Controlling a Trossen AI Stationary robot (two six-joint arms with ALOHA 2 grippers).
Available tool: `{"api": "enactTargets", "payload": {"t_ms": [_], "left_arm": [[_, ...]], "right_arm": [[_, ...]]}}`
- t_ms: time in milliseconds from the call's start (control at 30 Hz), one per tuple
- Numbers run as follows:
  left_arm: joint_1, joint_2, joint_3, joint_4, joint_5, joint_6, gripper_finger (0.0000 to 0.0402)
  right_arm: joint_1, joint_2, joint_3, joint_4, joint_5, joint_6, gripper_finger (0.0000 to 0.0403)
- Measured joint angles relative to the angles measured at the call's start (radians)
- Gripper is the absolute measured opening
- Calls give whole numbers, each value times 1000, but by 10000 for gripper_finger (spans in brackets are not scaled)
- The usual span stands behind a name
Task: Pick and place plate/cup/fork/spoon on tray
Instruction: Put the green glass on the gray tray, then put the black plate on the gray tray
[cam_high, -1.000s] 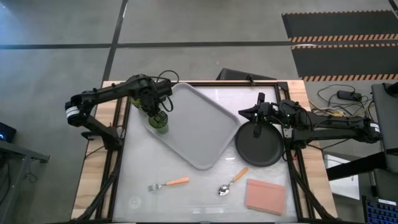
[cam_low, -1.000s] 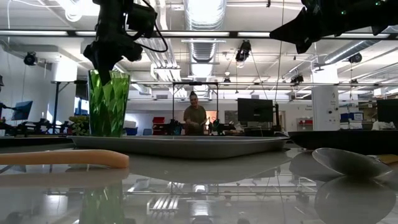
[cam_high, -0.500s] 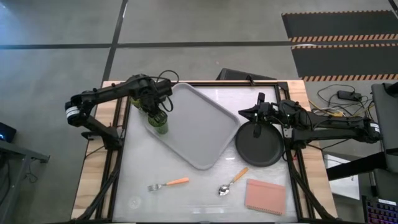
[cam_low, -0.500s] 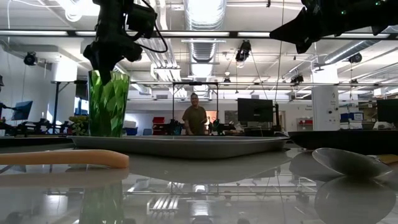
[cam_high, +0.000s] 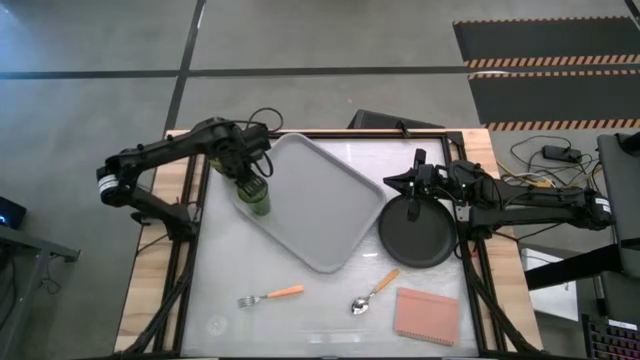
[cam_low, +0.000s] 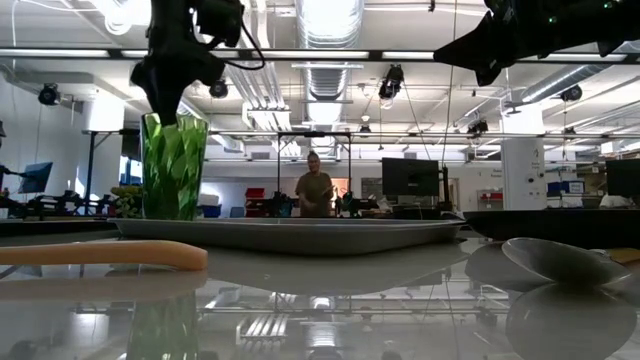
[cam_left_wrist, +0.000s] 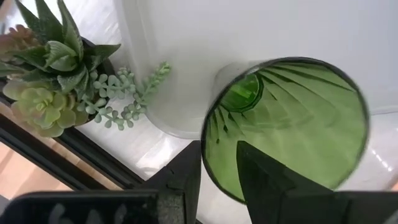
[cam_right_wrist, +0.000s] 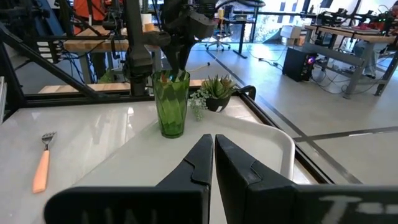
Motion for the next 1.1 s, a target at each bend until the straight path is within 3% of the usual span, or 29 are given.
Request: {"api": "enactTargets", "payload": {"t_ms": [433, 533, 700, 900, 1100], "left_arm": [[-2, -131, 4, 11, 2, -42, 85], [-30, -194, -14, 83, -43, -47, 85], [-132, -325, -73, 339, -151, -43, 85], [-298, -477, -255, 771, -155, 33, 85], [-420, -564, -461, 1065, -155, 92, 85]], "right_arm": [[0, 0, 0, 0, 0, 30, 9], [0, 3, 0, -5, -1, 32, 9], [1, 34, -1, -25, -2, 109, 9], [31, 106, 1, -49, -10, 204, 9], [125, 182, 86, -149, -10, 273, 9]]}}
